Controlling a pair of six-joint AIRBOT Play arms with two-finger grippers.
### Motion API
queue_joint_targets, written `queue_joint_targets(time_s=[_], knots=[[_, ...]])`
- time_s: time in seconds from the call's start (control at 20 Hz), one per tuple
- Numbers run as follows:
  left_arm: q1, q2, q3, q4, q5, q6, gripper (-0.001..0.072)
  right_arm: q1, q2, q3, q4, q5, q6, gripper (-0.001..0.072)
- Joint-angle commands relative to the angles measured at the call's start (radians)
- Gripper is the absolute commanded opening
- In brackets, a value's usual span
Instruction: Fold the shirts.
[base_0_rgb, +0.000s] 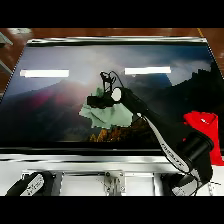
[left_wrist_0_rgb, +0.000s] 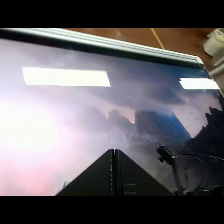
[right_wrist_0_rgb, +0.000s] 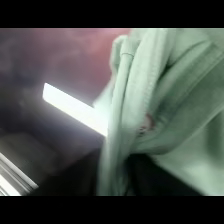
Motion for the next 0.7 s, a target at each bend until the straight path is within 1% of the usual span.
queue_joint_targets(time_s=[0.0, 0.05, 0.1, 0.2, 0.25, 0.35, 0.4, 0.45, 0.5, 0.55, 0.65], knots=[[0.049, 0.110, 0.000, 0.005, -0.034, 0.011, 0.0033, 0.029, -0.054, 0.000, 0.158, -0.147, -0.002, 0.0595], [0.049, 0.116, 0.000, 0.005, -0.035, 0.011, 0.0033, 0.015, -0.044, 0.000, 0.156, -0.124, -0.004, 0.0595], [0.049, 0.117, 0.000, 0.005, -0.034, 0.011, 0.0033, -0.011, -0.024, 0.000, 0.130, -0.073, -0.011, 0.0595], [0.049, 0.111, 0.000, 0.006, -0.034, 0.011, 0.0033, -0.092, 0.034, 0.000, 0.009, 0.099, -0.011, 0.0595], [0.049, 0.108, 0.000, 0.006, -0.034, 0.011, 0.0033, -0.146, 0.070, 0.000, -0.082, 0.215, -0.001, 0.0595], [0.049, 0.105, 0.000, 0.006, -0.034, 0.011, 0.0034, -0.266, 0.133, 0.000, -0.262, 0.473, 0.051, 0.0595], [0.049, 0.101, 0.000, 0.006, -0.034, 0.011, 0.0033, -0.325, 0.151, 0.000, -0.333, 0.593, 0.084, 0.0595], [0.049, 0.095, 0.000, 0.006, -0.034, 0.011, 0.0033, -0.383, 0.154, -0.001, -0.368, 0.703, 0.094, 0.0595], [0.049, 0.088, 0.000, 0.006, -0.034, 0.011, 0.0034, -0.427, 0.154, -0.015, -0.361, 0.756, 0.093, 0.0596], [0.049, 0.079, -0.003, 0.006, -0.034, 0.011, 0.0034, -0.458, 0.154, -0.044, -0.336, 0.756, 0.093, 0.0670], [0.049, 0.064, -0.023, 0.006, -0.034, 0.011, 0.0034, -0.467, 0.150, -0.123, -0.281, 0.655, 0.093, 0.0672]])
